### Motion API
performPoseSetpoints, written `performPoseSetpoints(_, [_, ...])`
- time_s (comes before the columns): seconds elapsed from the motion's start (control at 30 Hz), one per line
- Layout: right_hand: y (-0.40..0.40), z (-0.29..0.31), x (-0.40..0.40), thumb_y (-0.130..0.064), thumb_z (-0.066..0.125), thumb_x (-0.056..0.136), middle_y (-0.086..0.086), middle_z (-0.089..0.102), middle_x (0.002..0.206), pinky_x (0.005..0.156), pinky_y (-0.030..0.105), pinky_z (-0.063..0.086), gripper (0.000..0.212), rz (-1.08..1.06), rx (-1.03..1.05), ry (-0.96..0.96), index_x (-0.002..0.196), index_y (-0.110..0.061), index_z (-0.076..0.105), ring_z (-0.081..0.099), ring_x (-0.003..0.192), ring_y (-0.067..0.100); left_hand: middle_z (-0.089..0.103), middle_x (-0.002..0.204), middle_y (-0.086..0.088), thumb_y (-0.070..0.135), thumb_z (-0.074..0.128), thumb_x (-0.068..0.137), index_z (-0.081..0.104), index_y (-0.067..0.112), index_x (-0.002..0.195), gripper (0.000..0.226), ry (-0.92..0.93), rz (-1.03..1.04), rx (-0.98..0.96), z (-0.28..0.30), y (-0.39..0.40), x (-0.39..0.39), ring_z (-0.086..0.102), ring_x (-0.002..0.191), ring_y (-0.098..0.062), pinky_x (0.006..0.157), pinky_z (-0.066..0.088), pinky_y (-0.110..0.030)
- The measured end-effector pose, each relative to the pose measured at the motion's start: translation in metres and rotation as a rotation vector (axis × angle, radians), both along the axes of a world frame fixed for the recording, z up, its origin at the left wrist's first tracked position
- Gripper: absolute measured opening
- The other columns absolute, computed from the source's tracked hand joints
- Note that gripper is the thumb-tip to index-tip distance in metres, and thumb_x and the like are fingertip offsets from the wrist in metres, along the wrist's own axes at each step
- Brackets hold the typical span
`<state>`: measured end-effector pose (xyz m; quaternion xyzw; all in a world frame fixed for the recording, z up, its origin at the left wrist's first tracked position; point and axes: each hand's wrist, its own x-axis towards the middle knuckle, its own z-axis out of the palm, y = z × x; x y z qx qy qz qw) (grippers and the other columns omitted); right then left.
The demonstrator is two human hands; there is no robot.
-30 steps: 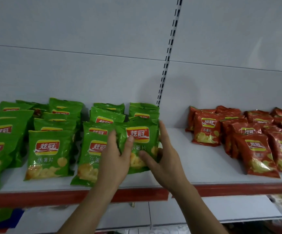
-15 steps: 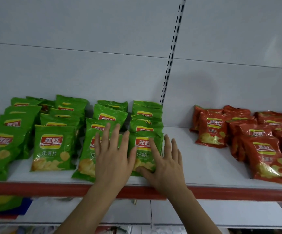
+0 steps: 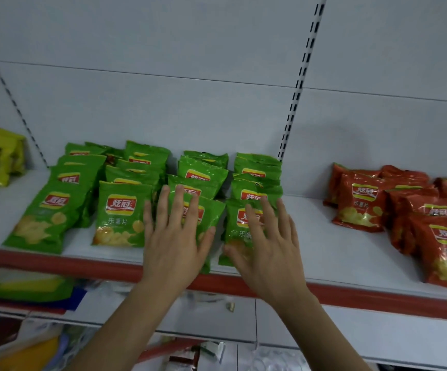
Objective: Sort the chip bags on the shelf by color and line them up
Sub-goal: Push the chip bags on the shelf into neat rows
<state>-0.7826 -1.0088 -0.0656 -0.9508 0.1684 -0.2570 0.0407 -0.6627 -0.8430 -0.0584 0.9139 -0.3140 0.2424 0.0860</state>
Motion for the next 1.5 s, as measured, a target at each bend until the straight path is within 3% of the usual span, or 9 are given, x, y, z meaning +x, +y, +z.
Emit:
performPoseSetpoints(0.2, [0.081, 0.007, 0.023, -0.073, 0.037, 0.103, 0.013, 0.023, 0.174, 0.127, 0.059, 0.027, 0.081, 0.104, -0.064, 0.015, 0.164, -0.02, 0.036, 0.008, 0.164, 0.035, 0.017, 0.175, -0.012, 0.072, 0.03, 0.101, 0.035, 0.018, 0.164, 0.083, 0.003, 0.069, -0.052, 0.004, 0.09, 0.009, 0.0, 0.163, -0.034, 0.127, 0.011, -0.064])
performPoseSetpoints(0.33, [0.163, 0.009, 0.053, -0.073, 0.027, 0.105, 0.014, 0.026, 0.173, 0.125, 0.06, 0.03, 0.08, 0.214, -0.055, 0.01, 0.162, -0.019, 0.04, 0.016, 0.162, 0.037, 0.021, 0.173, -0.015, 0.068, 0.035, 0.101, 0.04, 0.016, 0.161, 0.08, -0.012, 0.137, -0.062, 0.001, 0.184, 0.016, 0.009, 0.162, -0.037, 0.126, 0.015, -0.066])
performPoseSetpoints(0.47, [0.25, 0.003, 0.082, -0.072, 0.03, 0.106, 0.014, 0.03, 0.171, 0.125, 0.061, 0.03, 0.076, 0.323, -0.051, 0.038, 0.16, -0.02, 0.044, 0.022, 0.161, 0.036, 0.021, 0.173, -0.014, 0.068, 0.036, 0.101, 0.042, 0.017, 0.16, 0.078, 0.023, 0.271, -0.052, -0.009, 0.281, 0.02, 0.007, 0.162, -0.036, 0.126, 0.015, -0.065])
performPoseSetpoints(0.7, [0.381, 0.002, 0.14, -0.075, 0.019, 0.105, 0.014, 0.018, 0.175, 0.127, 0.059, 0.025, 0.083, 0.491, -0.1, 0.117, 0.165, -0.02, 0.035, 0.011, 0.163, 0.034, 0.024, 0.173, -0.013, 0.07, 0.042, 0.099, 0.041, 0.019, 0.161, 0.08, 0.043, 0.503, -0.039, -0.012, 0.415, 0.035, 0.008, 0.162, -0.036, 0.124, 0.013, -0.069])
performPoseSetpoints(0.87, [0.455, 0.0, 0.193, -0.075, 0.013, 0.105, 0.014, 0.015, 0.176, 0.128, 0.061, 0.019, 0.084, 0.593, -0.125, 0.141, 0.167, -0.021, 0.027, 0.007, 0.164, 0.034, 0.024, 0.172, -0.014, 0.072, 0.031, 0.102, 0.04, 0.02, 0.161, 0.08, 0.06, 0.631, -0.017, -0.015, 0.488, 0.065, 0.009, 0.162, -0.038, 0.124, 0.012, -0.069])
performPoseSetpoints(1.23, [0.594, -0.005, 0.347, -0.07, 0.022, 0.106, 0.017, 0.027, 0.172, 0.126, 0.063, 0.023, 0.078, 0.698, -0.002, 0.059, 0.164, -0.019, 0.037, 0.018, 0.161, 0.039, 0.036, 0.168, -0.012, 0.072, 0.025, 0.102, 0.047, 0.024, 0.157, 0.077, 0.049, 0.83, 0.045, 0.001, 0.618, 0.184, 0.021, 0.16, -0.034, 0.126, 0.017, -0.065])
performPoseSetpoints(1.5, [0.68, -0.01, 0.435, -0.069, 0.028, 0.105, 0.018, 0.028, 0.171, 0.125, 0.063, 0.024, 0.077, 0.758, -0.036, 0.069, 0.162, -0.018, 0.04, 0.018, 0.161, 0.04, 0.03, 0.171, -0.01, 0.074, 0.023, 0.101, 0.042, 0.026, 0.16, 0.078, 0.077, 0.917, 0.021, -0.002, 0.701, 0.259, 0.014, 0.161, -0.033, 0.126, 0.016, -0.065])
